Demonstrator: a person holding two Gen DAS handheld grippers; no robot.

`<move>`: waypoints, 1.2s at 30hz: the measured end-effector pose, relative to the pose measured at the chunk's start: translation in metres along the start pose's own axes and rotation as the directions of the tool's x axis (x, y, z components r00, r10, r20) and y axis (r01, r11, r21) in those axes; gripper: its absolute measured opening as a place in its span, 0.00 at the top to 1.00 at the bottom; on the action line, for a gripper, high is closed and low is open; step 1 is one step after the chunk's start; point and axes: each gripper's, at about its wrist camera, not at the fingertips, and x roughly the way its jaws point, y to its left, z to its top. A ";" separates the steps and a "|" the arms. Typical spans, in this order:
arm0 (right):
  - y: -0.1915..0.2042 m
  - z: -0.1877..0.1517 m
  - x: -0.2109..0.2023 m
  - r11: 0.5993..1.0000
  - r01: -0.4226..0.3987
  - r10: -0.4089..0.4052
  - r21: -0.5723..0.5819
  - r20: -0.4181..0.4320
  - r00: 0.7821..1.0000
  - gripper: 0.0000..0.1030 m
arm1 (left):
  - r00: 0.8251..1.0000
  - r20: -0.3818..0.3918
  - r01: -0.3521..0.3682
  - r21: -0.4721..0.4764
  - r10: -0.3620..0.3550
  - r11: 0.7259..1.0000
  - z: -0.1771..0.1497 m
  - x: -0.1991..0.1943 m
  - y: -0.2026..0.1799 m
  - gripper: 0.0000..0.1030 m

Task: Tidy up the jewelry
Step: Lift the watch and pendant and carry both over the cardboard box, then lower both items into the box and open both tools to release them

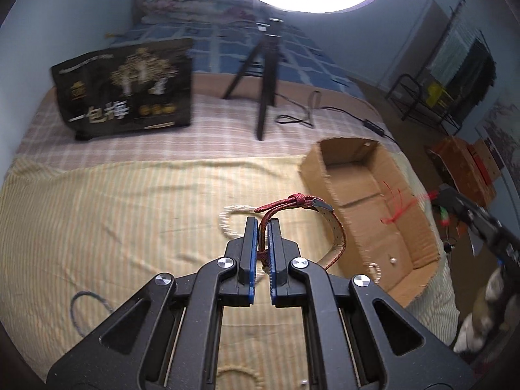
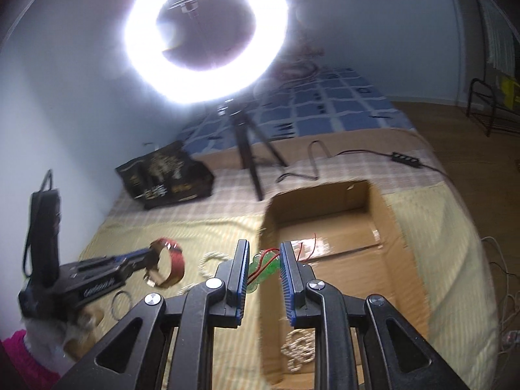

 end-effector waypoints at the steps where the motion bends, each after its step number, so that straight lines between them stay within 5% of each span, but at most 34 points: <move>1: -0.005 0.002 -0.001 1.000 0.009 -0.009 0.001 0.003 1.000 0.83 | 1.000 0.000 0.004 0.010 -0.004 1.000 0.000 0.001 -0.006 0.96; 20: -0.057 0.025 0.028 0.997 0.070 -0.071 0.035 0.009 0.997 0.83 | 0.996 -0.030 0.086 0.133 -0.083 0.987 -0.010 0.033 -0.103 0.96; 36: -0.067 0.028 0.048 0.996 0.061 -0.061 0.059 -0.006 0.998 0.81 | 0.993 -0.044 0.118 0.137 -0.113 0.984 -0.007 0.057 -0.125 0.96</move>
